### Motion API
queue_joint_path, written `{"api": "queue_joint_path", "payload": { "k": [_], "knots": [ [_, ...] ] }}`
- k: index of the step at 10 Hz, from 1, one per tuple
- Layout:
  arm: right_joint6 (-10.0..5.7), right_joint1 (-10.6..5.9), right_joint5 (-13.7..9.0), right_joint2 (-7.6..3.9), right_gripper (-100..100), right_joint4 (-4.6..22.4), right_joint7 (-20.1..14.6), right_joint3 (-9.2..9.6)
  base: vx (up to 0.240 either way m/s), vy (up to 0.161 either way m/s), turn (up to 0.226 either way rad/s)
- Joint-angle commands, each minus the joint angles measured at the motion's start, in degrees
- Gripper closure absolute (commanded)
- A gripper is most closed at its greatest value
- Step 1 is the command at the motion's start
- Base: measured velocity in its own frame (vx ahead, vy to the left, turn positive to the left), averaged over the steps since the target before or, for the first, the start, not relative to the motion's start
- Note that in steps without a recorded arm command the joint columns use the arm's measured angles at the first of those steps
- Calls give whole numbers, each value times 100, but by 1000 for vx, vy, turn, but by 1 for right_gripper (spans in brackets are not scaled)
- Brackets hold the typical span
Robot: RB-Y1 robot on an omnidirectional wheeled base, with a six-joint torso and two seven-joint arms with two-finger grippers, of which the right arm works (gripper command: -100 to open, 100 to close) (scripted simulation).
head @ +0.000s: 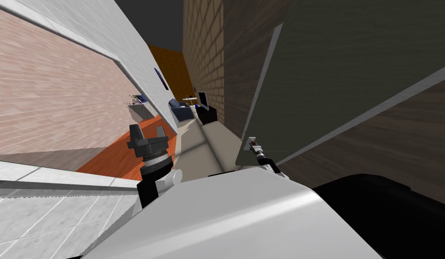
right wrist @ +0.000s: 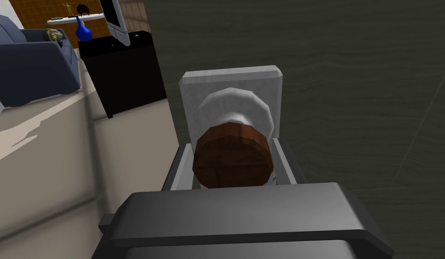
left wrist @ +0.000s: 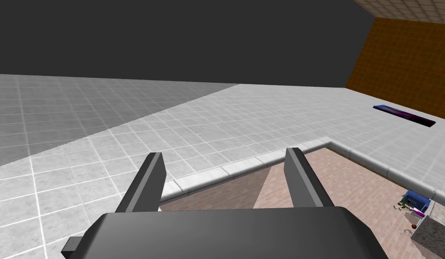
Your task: Pull the door open
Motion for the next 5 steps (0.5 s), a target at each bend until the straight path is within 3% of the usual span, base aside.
{"api": "queue_joint_path", "payload": {
  "k": [1,5],
  "knots": [
    [-49,12,25,-67,100,0,-72,49,-146,-32,136],
    [-163,39,81,-221,100,-1,-236,161,-184,-45,112]
  ]
}}
